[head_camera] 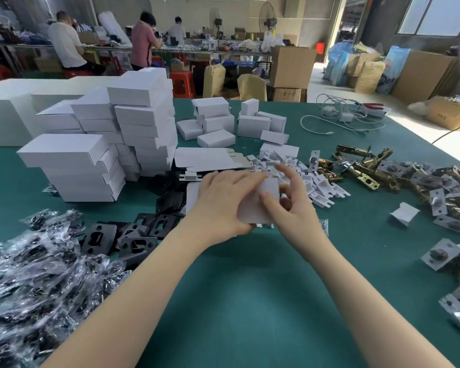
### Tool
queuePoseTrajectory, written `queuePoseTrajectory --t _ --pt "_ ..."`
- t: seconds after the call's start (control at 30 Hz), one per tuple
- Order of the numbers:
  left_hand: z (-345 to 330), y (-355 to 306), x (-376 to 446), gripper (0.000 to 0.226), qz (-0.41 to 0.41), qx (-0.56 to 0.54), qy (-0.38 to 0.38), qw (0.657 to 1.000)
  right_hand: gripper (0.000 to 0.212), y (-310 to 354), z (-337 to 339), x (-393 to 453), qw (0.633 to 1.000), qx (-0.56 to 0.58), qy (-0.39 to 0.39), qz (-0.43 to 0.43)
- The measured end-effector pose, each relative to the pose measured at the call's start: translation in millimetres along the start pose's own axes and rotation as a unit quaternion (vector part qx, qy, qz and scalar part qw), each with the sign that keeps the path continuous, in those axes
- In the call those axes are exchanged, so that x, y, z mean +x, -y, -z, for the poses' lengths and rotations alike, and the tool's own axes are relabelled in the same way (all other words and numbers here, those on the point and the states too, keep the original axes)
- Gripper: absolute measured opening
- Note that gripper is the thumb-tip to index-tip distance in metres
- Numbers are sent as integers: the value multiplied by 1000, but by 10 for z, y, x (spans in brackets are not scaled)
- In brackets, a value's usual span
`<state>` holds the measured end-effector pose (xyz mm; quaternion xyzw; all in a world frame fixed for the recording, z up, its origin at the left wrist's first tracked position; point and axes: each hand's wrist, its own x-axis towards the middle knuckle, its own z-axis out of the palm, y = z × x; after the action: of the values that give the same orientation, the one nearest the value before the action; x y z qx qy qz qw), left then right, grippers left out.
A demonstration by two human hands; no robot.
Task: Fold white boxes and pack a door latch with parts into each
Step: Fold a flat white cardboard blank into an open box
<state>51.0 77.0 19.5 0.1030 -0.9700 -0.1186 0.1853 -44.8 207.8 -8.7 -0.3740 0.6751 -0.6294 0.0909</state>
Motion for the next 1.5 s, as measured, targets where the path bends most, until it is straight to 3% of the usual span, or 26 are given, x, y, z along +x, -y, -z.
queuePoseTrajectory --t 0.07,0.17,0.23,0.3,0.37,0.47,0.57,0.73,0.83,0.9,1.0,1.1,1.17,1.3,1.4,1.43,1.5 --pt "-26 -19 -19 86 -3 69 -51 996 46 -12 64 31 1000 -16 12 -3" --pt "-64 -63 -44 94 109 46 -158 980 51 -24 213 69 993 79 30 -83" --pt "-35 -67 -24 90 170 -119 -190 960 66 -50 315 80 978 162 52 -119" --pt "8 -63 22 79 176 -366 -150 901 67 -65 356 76 974 177 76 -123" --pt "49 -57 34 61 153 -497 -96 848 59 -97 342 68 982 126 91 -110" --pt "46 7 28 35 126 -461 -54 877 51 -138 333 70 982 68 129 -116" --pt "-4 67 16 25 130 -415 -39 899 56 -127 369 88 986 46 116 -113" --pt "-111 -7 -20 29 117 -363 -105 918 84 -76 255 45 992 -41 100 -68" --pt "-162 -95 -17 44 63 -367 -97 923 110 -71 91 -16 989 -5 137 -62" --pt "-185 -125 -4 58 62 -391 -80 915 93 -74 40 -33 988 55 134 -52" --pt "-198 -87 2 84 75 -440 -51 894 54 -43 105 -13 994 55 82 -46" --pt "-220 -17 -4 92 77 -414 -56 905 50 -81 256 38 990 90 70 -77" --pt "-245 23 6 88 75 -400 -54 912 54 -110 322 49 986 125 75 -83" --pt "-358 75 6 60 76 -482 -22 872 63 -153 360 31 977 121 132 -117" --pt "-563 43 -84 42 85 -503 -52 858 61 -148 519 58 967 118 180 -137" --pt "-621 33 -122 40 95 -510 -59 853 60 -134 616 87 968 136 155 -144" --pt "-691 33 -174 38 103 -520 -56 846 57 -144 835 197 981 120 34 -151"
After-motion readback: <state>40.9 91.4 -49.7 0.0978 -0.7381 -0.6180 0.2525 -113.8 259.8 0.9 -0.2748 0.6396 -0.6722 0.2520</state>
